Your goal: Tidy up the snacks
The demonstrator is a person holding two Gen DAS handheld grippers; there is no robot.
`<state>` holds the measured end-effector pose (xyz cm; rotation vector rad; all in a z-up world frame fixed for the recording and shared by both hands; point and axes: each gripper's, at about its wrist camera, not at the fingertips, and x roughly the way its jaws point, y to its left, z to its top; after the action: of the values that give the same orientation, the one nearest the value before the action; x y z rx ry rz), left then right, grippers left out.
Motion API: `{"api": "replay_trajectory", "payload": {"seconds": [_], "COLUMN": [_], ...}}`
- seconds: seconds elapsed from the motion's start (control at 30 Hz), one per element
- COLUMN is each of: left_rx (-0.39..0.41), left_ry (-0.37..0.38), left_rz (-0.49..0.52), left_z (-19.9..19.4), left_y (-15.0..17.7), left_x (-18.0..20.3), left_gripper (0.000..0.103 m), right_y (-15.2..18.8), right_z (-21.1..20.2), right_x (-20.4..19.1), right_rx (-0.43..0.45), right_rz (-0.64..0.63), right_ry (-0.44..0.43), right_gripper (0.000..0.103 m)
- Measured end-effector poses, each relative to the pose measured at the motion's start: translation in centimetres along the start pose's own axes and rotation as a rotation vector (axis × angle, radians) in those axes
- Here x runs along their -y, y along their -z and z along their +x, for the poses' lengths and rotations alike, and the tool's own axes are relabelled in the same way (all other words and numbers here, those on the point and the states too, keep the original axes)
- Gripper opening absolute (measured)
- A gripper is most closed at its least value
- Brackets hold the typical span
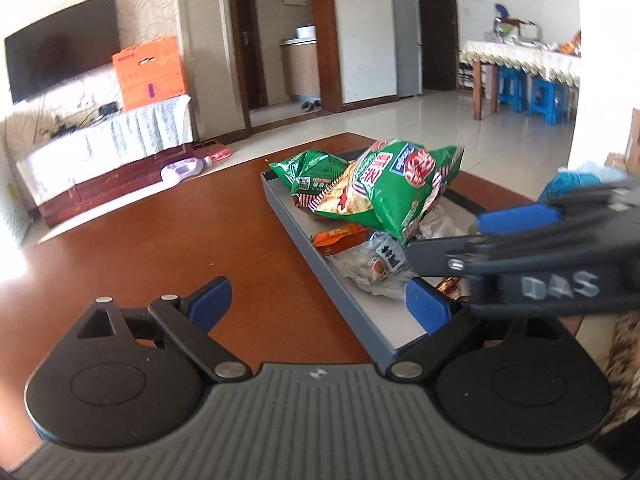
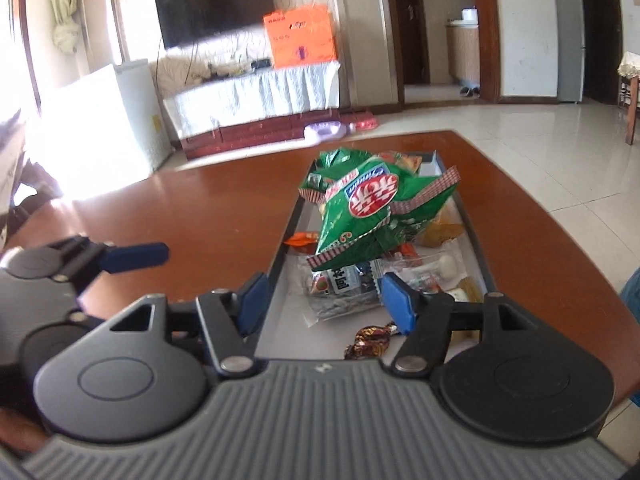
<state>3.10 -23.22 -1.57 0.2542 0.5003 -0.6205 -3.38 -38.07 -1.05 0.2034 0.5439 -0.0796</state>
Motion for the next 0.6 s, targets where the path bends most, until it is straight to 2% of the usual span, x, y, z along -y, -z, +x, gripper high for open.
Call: {"api": "replay_trajectory", "payload": {"seconds": [0.1,0.37,0.5,0.6], "left_rx": [0.016,0.105,0.155,0.172], "left_ry": [0.004,0.032,0.012,-0.038], "left_rz": [-0.014,0.024,0.086,0.137], "left_z": [-1.3,-5.9,-7.7,-8.5], "left_y": [-0.2,0.3,1.1,1.7], "left_x": [1.2,6.4,8.7,10.2], "left_gripper": [0.099,0.103,0.103,0.103], "right_y": [0.3,1.8,3.5,4.4], "right_z": [-3.0,-9.9,-11.3,-11.3], "right_x": [-0.1,1.8,3.3,4.2], "right_rx": [0.030,0.071,0.087,0.067], "right_rz": [0.001,0.026,0.074,0.125], "right_ry": [0.112,0.323,0.374,0.369], "right_gripper": [0.081,0.082,0.082,0.082]}}
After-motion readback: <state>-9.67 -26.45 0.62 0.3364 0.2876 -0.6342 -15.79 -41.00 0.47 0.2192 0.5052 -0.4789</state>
